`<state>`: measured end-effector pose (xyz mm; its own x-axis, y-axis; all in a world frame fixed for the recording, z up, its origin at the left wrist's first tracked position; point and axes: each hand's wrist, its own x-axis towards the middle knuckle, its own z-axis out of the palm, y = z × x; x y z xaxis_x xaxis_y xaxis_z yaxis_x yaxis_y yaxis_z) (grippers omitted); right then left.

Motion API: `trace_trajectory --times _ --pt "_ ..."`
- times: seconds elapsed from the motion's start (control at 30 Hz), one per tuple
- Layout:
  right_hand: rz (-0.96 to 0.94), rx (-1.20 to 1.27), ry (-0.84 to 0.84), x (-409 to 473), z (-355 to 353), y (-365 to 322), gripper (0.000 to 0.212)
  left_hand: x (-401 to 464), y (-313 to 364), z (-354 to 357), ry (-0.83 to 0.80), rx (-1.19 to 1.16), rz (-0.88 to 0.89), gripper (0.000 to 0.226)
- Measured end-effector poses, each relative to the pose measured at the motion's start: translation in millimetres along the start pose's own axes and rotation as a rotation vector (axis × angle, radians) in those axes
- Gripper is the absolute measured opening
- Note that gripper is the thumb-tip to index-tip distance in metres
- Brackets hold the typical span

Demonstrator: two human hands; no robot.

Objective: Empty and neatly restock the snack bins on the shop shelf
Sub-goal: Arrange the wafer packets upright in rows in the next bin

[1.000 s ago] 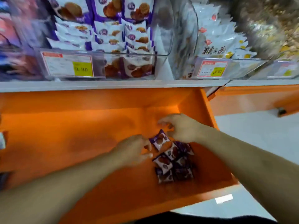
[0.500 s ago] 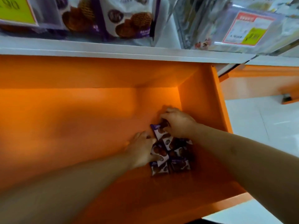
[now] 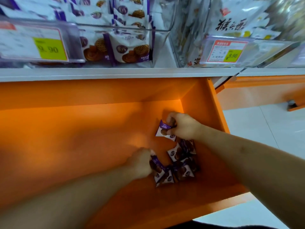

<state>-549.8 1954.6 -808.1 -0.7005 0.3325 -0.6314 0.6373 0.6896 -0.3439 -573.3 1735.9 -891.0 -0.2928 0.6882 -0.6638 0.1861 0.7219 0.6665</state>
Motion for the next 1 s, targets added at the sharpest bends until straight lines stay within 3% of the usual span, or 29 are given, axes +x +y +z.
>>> trace_trajectory --times 0.23,0.4,0.57,0.7,0.8,1.0 --pt "-0.098 0.212 -0.108 -39 -33 -51 0.023 -70 10 -80 0.13 -0.126 0.001 0.062" --pt "-0.248 0.432 -0.054 -93 -73 -122 0.028 -155 33 -171 0.342 -0.266 0.025 0.035" --pt "-0.421 0.81 -0.032 -152 -103 -186 0.026 -241 63 -241 0.49 -0.535 0.09 0.036" --pt "-0.517 1.013 0.038 -190 -107 -231 0.028 -297 87 -259 0.549 -0.615 0.188 0.035" --pt "-0.52 1.122 0.135 -205 -95 -248 0.043 -318 97 -260 0.54 -0.664 0.241 0.039" --pt "-0.526 1.133 0.218 -225 -92 -257 0.028 -331 93 -274 0.579 -0.732 0.264 0.046"
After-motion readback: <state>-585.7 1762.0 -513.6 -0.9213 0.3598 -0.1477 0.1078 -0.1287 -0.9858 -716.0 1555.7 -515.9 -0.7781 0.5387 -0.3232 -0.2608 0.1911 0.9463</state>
